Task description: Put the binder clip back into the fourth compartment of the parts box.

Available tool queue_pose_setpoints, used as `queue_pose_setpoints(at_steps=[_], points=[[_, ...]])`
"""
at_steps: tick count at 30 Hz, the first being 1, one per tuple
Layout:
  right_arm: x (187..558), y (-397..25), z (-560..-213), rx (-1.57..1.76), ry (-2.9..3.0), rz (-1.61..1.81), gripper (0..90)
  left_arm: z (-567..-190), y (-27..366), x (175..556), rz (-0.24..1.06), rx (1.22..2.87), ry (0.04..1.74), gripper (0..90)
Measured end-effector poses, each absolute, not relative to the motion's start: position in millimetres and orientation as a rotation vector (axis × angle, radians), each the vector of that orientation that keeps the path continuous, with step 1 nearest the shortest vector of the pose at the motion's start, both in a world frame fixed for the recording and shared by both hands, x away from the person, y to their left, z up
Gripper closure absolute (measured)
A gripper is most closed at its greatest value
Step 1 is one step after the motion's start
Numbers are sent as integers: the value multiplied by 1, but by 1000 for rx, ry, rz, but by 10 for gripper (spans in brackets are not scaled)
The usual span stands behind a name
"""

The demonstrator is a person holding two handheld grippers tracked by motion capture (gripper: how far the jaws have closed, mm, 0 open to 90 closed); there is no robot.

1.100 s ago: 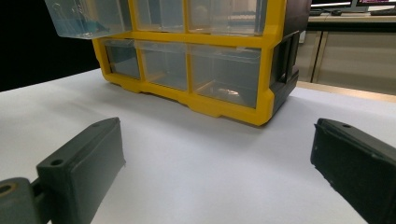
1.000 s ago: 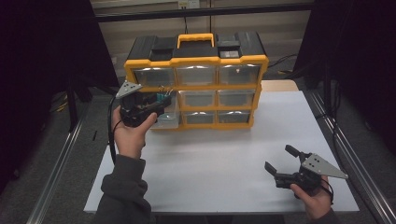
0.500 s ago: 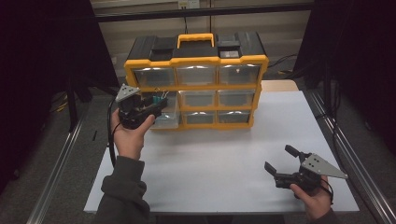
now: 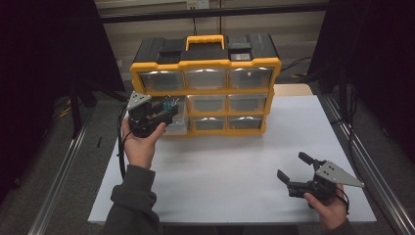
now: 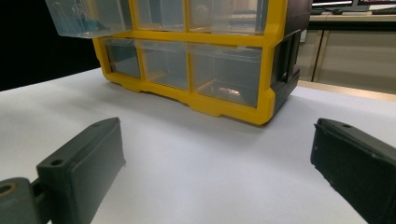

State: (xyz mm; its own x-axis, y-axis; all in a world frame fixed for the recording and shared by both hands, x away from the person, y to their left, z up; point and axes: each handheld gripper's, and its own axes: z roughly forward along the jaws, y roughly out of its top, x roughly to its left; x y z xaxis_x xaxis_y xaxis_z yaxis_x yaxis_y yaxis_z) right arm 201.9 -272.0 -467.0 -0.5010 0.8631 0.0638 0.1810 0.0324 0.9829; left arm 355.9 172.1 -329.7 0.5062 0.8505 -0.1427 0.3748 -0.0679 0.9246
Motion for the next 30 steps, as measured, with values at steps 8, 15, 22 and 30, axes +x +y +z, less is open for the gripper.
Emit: queue_pose_setpoints(at_steps=[8, 15, 22, 30], points=[[202, -272, -467, 1058, 1734, 1510, 22, -331, 170, 356, 555, 1665, 1064, 501], [203, -271, -467, 1056, 1734, 1513, 22, -331, 170, 354, 544, 1650, 1050, 282], [202, -273, -467, 1057, 1727, 1511, 23, -328, 172, 346, 557, 1637, 1014, 155], [202, -272, -467, 1057, 1735, 1511, 22, -327, 181, 337, 555, 1643, 973, 115]])
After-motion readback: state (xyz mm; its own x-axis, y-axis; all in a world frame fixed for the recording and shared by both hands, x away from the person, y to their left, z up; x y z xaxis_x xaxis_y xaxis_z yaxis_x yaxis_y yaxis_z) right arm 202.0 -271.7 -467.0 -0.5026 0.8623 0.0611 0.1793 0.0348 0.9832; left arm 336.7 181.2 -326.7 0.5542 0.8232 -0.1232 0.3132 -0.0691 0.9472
